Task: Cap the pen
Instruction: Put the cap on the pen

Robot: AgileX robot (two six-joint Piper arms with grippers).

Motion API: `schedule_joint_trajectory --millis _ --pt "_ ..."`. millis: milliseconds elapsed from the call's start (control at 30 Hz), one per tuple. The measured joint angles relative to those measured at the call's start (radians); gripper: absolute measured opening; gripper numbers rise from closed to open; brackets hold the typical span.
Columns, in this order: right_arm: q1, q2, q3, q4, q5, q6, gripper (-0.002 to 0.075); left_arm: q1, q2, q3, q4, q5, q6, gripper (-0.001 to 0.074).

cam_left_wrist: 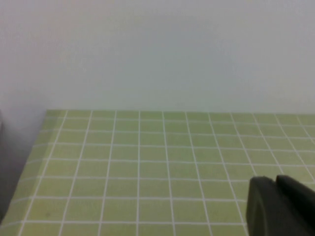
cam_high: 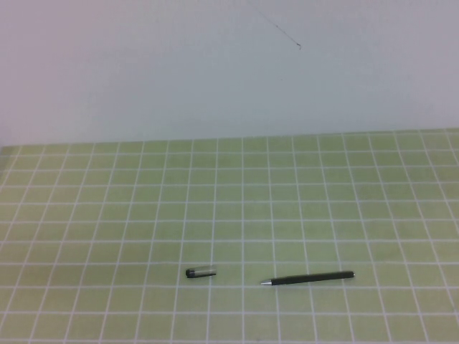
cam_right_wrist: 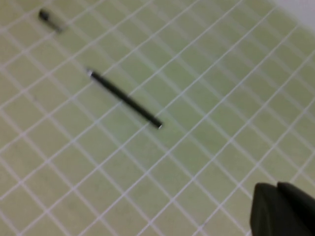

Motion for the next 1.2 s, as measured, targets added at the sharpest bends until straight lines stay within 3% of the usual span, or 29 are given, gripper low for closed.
schedule_joint_trajectory --millis 267,467,600,833,933,1133,1200 --pt "0.166 0.330 -0.155 -0.231 0.089 -0.044 -0.0001 0.000 0.037 -0.004 -0.012 0.010 0.022 0.0000" --pt "0.326 0.501 -0.162 -0.283 -0.015 -0.047 -0.0001 -0.002 0.037 -0.004 -0.070 -0.001 0.082 0.0000" --pt "0.424 0.604 -0.162 -0.409 -0.023 -0.048 -0.0001 -0.002 0.037 -0.004 -0.080 0.001 0.094 0.0000" --pt "0.467 0.715 -0.162 -0.435 -0.124 -0.048 0.0005 -0.002 0.037 -0.004 -0.088 -0.005 0.094 0.0000" --pt "0.468 0.731 -0.162 -0.419 -0.161 -0.048 0.0060 -0.002 0.037 -0.004 -0.088 -0.005 0.094 0.0000" --pt "0.468 0.790 -0.170 -0.408 -0.172 -0.077 0.0274 -0.002 0.037 -0.004 -0.093 -0.012 0.090 0.0000" --pt "0.468 0.816 -0.170 -0.400 -0.172 -0.087 0.0312 -0.002 0.037 -0.004 -0.093 -0.012 0.090 0.0000"
